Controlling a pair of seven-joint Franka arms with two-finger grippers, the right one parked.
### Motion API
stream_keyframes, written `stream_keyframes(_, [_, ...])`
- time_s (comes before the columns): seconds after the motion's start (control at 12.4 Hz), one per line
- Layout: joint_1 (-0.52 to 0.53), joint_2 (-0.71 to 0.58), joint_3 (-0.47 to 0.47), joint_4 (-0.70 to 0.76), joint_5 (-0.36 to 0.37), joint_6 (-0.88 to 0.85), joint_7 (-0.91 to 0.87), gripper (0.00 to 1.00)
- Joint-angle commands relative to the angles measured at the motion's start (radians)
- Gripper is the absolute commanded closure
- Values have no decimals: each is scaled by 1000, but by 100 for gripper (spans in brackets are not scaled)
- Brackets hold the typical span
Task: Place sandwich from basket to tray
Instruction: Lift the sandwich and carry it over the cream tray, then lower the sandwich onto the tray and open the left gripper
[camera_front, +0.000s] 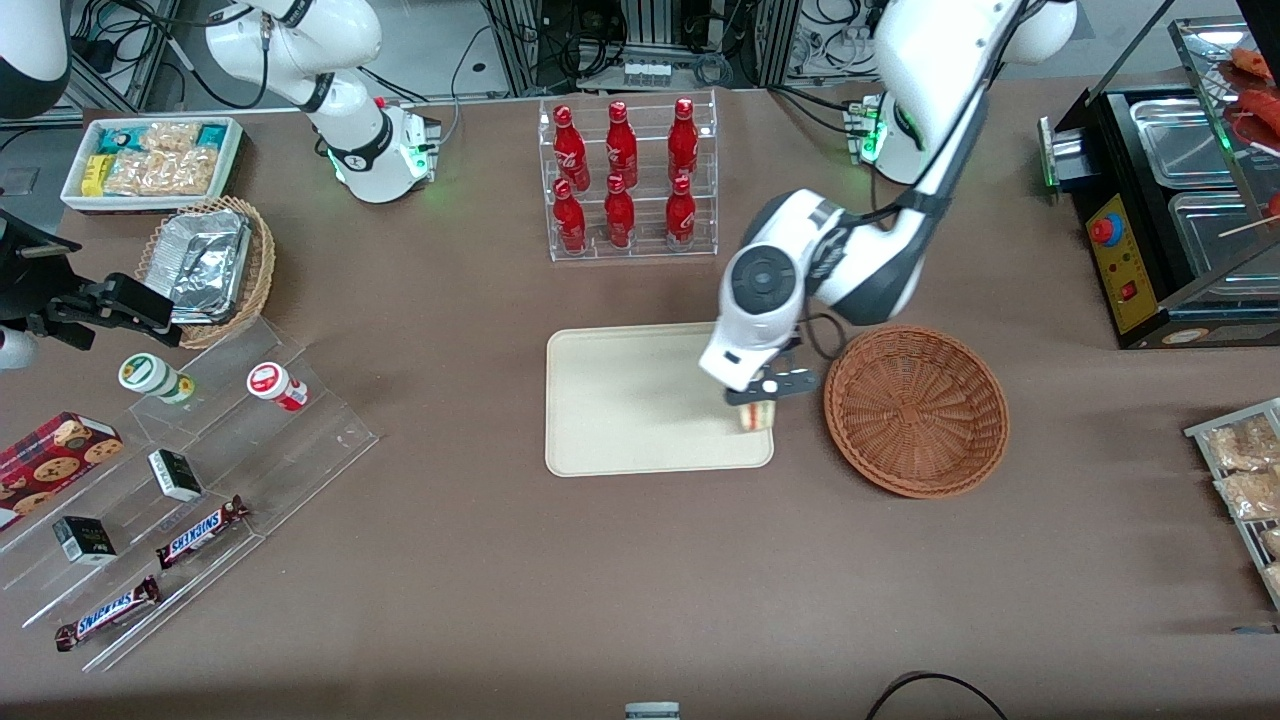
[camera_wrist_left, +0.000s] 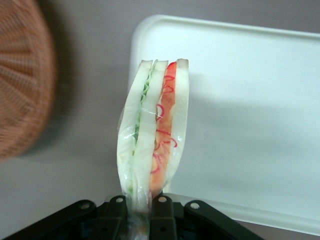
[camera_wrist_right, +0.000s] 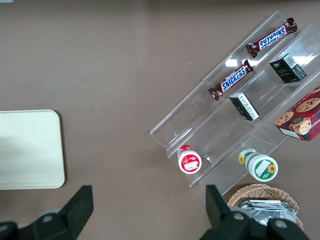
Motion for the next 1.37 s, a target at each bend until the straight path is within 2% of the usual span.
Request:
stream_keyframes(0.0, [-78,129,12,170,-13,-17,-125,95])
stream_keyframes(0.24, [-116,209,10,272,-14,3,-181,95])
stream_keyframes(0.56, [-119,249,-14,278,-14,69,-208,95])
stream_keyframes(0.8, [-125,275,-23,277,-14,98,-214,90])
stream_keyframes(0.88, [-125,278,-23,278,-14,98,-214,78])
stream_keyframes(0.96, [-125,278,-23,278,-14,101,-214,31])
stream_keyframes(1.04, [-127,275,-23,277,-13,104,-212,0])
stream_keyframes(1.29, [-118,217,-22,278,-11,89,-199,0])
